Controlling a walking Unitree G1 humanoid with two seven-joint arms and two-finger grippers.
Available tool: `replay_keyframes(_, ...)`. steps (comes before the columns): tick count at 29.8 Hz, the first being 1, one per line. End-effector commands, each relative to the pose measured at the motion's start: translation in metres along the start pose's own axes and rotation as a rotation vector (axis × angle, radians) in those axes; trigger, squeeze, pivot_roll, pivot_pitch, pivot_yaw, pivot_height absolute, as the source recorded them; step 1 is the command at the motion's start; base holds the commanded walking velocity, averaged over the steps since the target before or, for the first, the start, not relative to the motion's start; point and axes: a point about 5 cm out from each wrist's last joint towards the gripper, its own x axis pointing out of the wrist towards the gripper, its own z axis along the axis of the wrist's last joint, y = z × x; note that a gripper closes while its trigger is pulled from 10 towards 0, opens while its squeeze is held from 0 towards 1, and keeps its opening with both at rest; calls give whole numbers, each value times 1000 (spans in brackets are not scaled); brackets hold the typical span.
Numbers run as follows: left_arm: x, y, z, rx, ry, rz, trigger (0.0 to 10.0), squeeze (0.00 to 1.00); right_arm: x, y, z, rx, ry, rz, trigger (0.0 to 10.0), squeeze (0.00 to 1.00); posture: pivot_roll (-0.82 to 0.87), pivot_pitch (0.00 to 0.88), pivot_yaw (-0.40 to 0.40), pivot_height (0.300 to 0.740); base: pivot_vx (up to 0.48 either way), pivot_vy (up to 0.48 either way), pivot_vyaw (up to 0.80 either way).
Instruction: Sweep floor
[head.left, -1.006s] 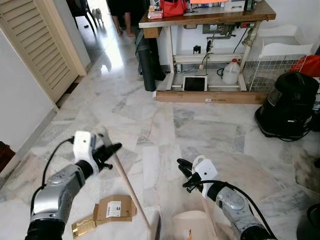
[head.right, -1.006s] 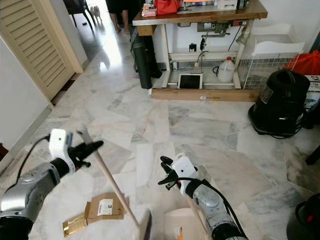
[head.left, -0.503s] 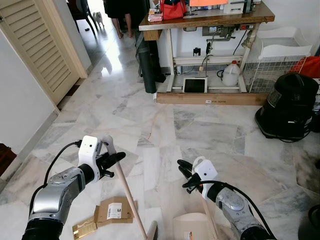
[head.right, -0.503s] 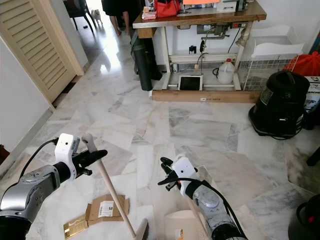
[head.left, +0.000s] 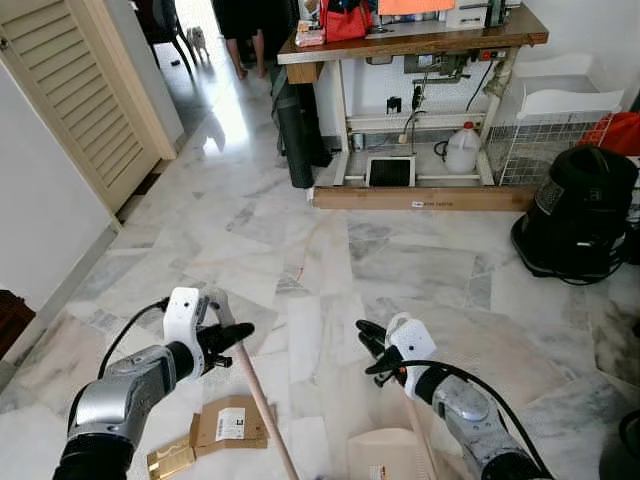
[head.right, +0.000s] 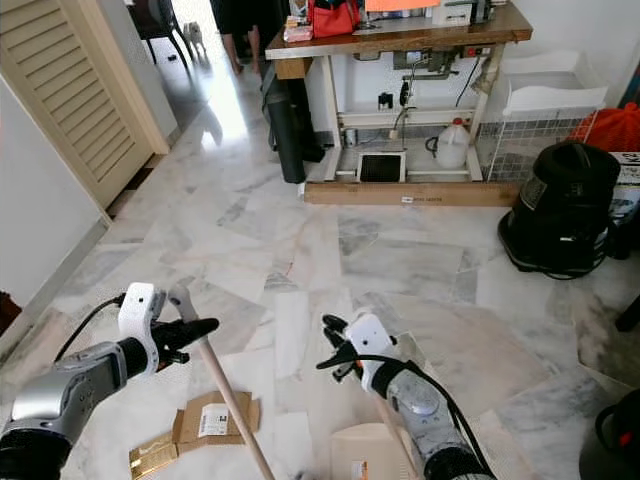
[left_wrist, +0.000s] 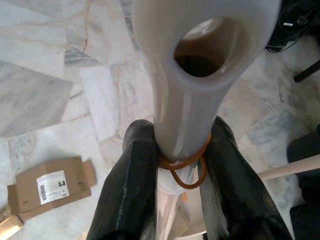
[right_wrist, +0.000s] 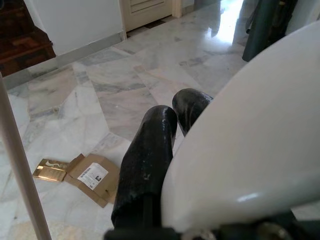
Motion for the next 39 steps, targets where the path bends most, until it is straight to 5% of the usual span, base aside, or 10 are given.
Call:
replay_keyframes(1,-1,4,5,-41,-10,10,10000,0,-10,19,-33,104,160,56,10000,0,116,7,164,740,0,0,0)
replay_keyframes(18,6,1,31,-172,-220,32,10000,0,-10,12,-30,154,132,-9,10000,0,107,0,151,740,0,0,0)
replay_keyframes(27,-1,-4,64,2,-449,115,10000,0,-9,-9,-19,211,61,-158,10000,0,104,0,138,740,0,0,0)
replay_keyframes(29,-8,-6,80,123,-567,187,10000,0,-8,-23,-10,236,16,-255,10000,0,101,0,127,740,0,0,0)
replay_keyframes(39,-6,-9,65,337,-610,289,10000,0,-12,-53,21,231,-183,-532,10000,0,72,0,100,740,0,0,0)
